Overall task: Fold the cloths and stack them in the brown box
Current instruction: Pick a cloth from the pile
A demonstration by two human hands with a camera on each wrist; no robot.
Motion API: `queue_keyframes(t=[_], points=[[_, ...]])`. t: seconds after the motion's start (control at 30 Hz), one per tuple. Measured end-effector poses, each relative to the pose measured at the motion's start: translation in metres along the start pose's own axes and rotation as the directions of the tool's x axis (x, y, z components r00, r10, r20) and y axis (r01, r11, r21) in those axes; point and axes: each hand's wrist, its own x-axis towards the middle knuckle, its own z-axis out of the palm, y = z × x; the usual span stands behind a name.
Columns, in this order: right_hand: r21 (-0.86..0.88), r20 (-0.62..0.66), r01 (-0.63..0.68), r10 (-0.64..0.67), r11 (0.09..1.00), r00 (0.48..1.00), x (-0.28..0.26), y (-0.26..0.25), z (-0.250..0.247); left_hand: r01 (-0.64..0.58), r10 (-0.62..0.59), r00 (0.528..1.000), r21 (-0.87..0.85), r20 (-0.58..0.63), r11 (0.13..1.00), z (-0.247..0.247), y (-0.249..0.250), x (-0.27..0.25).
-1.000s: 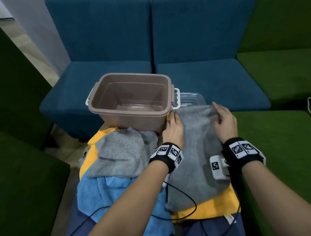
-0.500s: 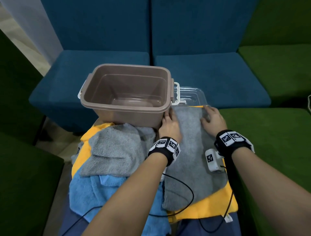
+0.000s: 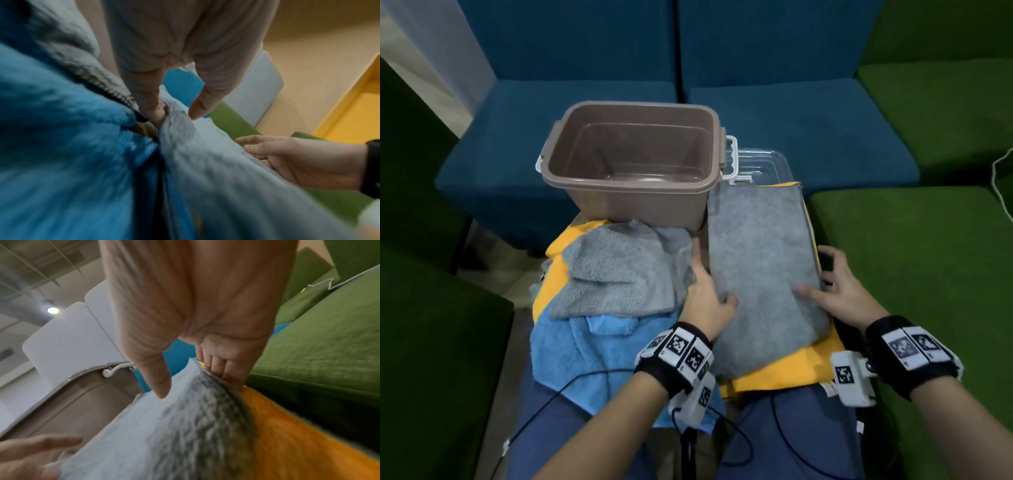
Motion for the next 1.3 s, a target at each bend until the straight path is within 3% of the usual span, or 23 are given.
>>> queue_keyframes(t=[0.1,0.17,0.27,0.4,0.43,0.5,0.57,0.6,0.67,0.77,0.8,0.87,0.97,1.03,1.13,1.2,1.3], points=[[-0.017,0.152,-0.027,0.029,0.999,0.988,-0.017,-0.002,0.000,0.051,-0.046,0.992,-0.039,0.116,0.998,0.003,-0.013,-0.017],[-0.048,0.189,-0.005,0.014,0.999,0.982,-0.023,-0.004,0.000,0.064,-0.055,0.987,-0.055,0.152,0.996,0.003,-0.017,-0.022],[-0.116,0.090,0.059,-0.049,0.991,0.995,-0.024,-0.014,0.000,0.008,0.000,0.990,-0.061,0.140,0.998,0.001,-0.012,-0.026],[0.085,-0.120,0.214,-0.204,0.973,0.972,-0.026,-0.028,0.001,-0.048,0.062,0.993,-0.135,0.099,0.990,-0.002,-0.004,-0.027],[0.119,-0.115,0.225,-0.212,0.967,0.970,-0.026,-0.027,0.001,-0.056,0.070,0.994,-0.157,0.082,0.986,-0.002,-0.003,-0.027],[0.151,0.031,0.169,-0.176,0.974,0.984,-0.032,-0.024,0.001,-0.053,0.071,0.994,-0.208,0.081,0.977,-0.001,-0.003,-0.030],[-0.044,0.245,0.153,-0.138,0.987,0.960,-0.035,-0.015,0.000,-0.034,0.057,0.993,-0.213,0.103,0.976,0.002,-0.004,-0.032],[-0.163,0.277,0.201,-0.151,0.966,0.949,-0.037,-0.013,-0.001,-0.043,0.063,0.993,-0.182,0.105,0.982,0.003,-0.005,-0.032],[-0.213,0.178,0.269,-0.234,0.939,0.956,-0.039,-0.017,-0.005,-0.083,0.093,0.992,-0.115,0.086,0.990,0.003,-0.002,-0.031],[-0.030,-0.095,0.310,-0.311,0.950,0.946,-0.041,-0.032,-0.010,-0.106,0.118,0.992,-0.189,0.051,0.976,-0.003,0.006,-0.029],[-0.005,-0.112,0.320,-0.319,0.947,0.941,-0.042,-0.034,-0.010,-0.099,0.113,0.992,-0.218,0.052,0.971,-0.006,0.008,-0.028],[-0.049,-0.013,0.276,-0.277,0.960,0.961,-0.043,-0.028,-0.006,-0.074,0.095,0.990,-0.190,0.106,0.979,-0.006,0.003,-0.028],[-0.313,0.148,0.209,-0.170,0.927,0.974,-0.044,-0.008,-0.002,-0.032,0.022,0.966,0.034,0.258,0.999,-0.002,-0.014,-0.030],[-0.390,0.110,0.254,-0.230,0.885,0.967,-0.045,-0.004,-0.003,-0.041,0.036,0.962,0.014,0.272,0.999,-0.002,-0.021,-0.032],[-0.312,-0.087,0.258,-0.298,0.914,0.951,-0.049,-0.010,-0.005,0.006,0.038,0.955,-0.149,0.295,0.989,-0.005,-0.026,-0.036],[-0.337,-0.157,0.220,-0.285,0.915,0.946,-0.051,-0.008,-0.003,0.027,0.011,0.953,-0.118,0.303,0.993,-0.003,-0.025,-0.040],[-0.448,0.071,0.114,-0.092,0.887,0.993,-0.055,0.003,-0.001,0.003,0.015,0.952,-0.059,0.305,0.998,0.005,-0.031,-0.047]])
